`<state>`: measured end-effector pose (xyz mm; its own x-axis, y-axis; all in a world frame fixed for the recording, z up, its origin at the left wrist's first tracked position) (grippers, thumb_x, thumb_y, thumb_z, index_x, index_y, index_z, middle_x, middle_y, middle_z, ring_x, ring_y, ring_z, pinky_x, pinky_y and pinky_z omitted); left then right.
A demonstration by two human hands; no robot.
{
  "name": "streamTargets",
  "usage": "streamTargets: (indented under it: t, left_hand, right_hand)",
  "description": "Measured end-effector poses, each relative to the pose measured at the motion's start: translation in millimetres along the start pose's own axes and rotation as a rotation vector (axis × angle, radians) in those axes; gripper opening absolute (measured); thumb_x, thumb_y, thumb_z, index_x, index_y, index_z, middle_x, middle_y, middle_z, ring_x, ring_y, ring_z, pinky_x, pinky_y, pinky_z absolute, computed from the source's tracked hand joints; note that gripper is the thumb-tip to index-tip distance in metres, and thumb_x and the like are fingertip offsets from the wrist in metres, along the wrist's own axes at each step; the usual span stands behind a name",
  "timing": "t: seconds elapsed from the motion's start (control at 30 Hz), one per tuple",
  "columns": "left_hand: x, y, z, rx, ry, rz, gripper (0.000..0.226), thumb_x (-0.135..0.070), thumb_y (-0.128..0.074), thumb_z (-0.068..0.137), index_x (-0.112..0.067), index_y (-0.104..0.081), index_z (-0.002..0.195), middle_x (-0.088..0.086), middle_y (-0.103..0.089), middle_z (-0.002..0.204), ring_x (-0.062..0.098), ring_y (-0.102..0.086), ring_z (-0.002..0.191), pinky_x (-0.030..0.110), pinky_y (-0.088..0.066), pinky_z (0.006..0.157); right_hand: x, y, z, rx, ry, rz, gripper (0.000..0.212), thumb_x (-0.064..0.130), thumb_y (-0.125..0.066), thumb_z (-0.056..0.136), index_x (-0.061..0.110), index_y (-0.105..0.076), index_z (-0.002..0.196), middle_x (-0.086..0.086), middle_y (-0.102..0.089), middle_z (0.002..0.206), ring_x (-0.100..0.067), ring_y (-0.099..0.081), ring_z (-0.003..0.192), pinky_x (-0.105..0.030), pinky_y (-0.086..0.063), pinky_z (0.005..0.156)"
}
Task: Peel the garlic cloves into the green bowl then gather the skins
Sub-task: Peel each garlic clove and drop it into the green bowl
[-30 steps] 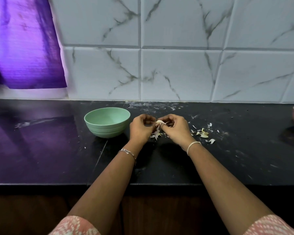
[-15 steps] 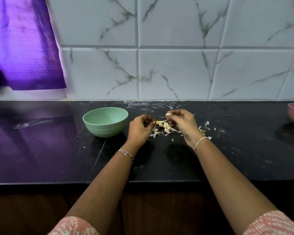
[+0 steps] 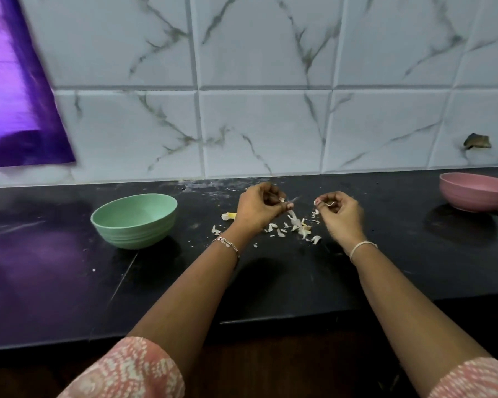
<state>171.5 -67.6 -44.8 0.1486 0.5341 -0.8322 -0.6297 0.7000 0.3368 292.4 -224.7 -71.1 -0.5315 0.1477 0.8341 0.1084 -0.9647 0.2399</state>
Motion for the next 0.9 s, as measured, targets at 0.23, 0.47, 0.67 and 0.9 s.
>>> streamTargets:
  t: [0.23,0.47,0.67,0.9]
  left_hand:
    - [12,-35,23,0.082,0.039,0.054,0.013,-0.008,-0.070,0.087,-0.006,-0.073,0.099,0.007,-0.072,0.081,0.012,-0.065,0.069,0.034,-0.058,0.082]
    - [28,-30,24,-0.049,0.095,-0.220,0.023,-0.004,-0.081,0.074,-0.012,-0.061,0.084,0.005,-0.065,0.072,0.018,-0.062,0.072,0.036,-0.057,0.077]
    - [18,-28,22,-0.046,0.028,-0.346,0.010,-0.010,-0.076,0.081,-0.007,-0.067,0.081,0.003,-0.066,0.072,0.009,-0.062,0.066,0.022,-0.054,0.070]
    - [14,-32,19,0.109,-0.060,-0.269,0.013,-0.001,-0.059,0.092,0.002,-0.066,0.103,-0.002,-0.067,0.089,-0.006,-0.060,0.071,0.011,-0.045,0.066]
  right_hand:
    - [6,-9,1,0.085,0.195,-0.223,0.011,0.015,-0.065,0.087,0.024,-0.069,0.092,0.004,-0.072,0.088,-0.017,-0.065,0.078,-0.034,-0.054,0.074]
    - [0,-25,2,0.275,0.107,-0.129,0.016,0.021,-0.058,0.096,0.022,-0.072,0.102,0.000,-0.070,0.100,-0.013,-0.063,0.089,-0.027,-0.050,0.079]
    - [6,-29,-4,0.346,-0.021,0.140,0.019,0.009,-0.073,0.080,0.026,-0.069,0.089,0.006,-0.070,0.077,-0.005,-0.064,0.068,-0.023,-0.050,0.068]
    - [7,-28,-7,0.371,-0.114,0.294,0.006,0.011,-0.066,0.091,0.011,-0.066,0.086,-0.006,-0.066,0.071,-0.012,-0.063,0.056,-0.023,-0.054,0.057]
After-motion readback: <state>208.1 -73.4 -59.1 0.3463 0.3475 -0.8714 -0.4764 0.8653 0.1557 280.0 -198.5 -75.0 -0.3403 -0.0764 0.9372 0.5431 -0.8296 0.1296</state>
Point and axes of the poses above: each hand's wrist, its own z-axis towards the middle knuckle, its own y-axis out of the back of the hand, x = y × z, the point moved 5 cm from there along z, towards the middle knuckle
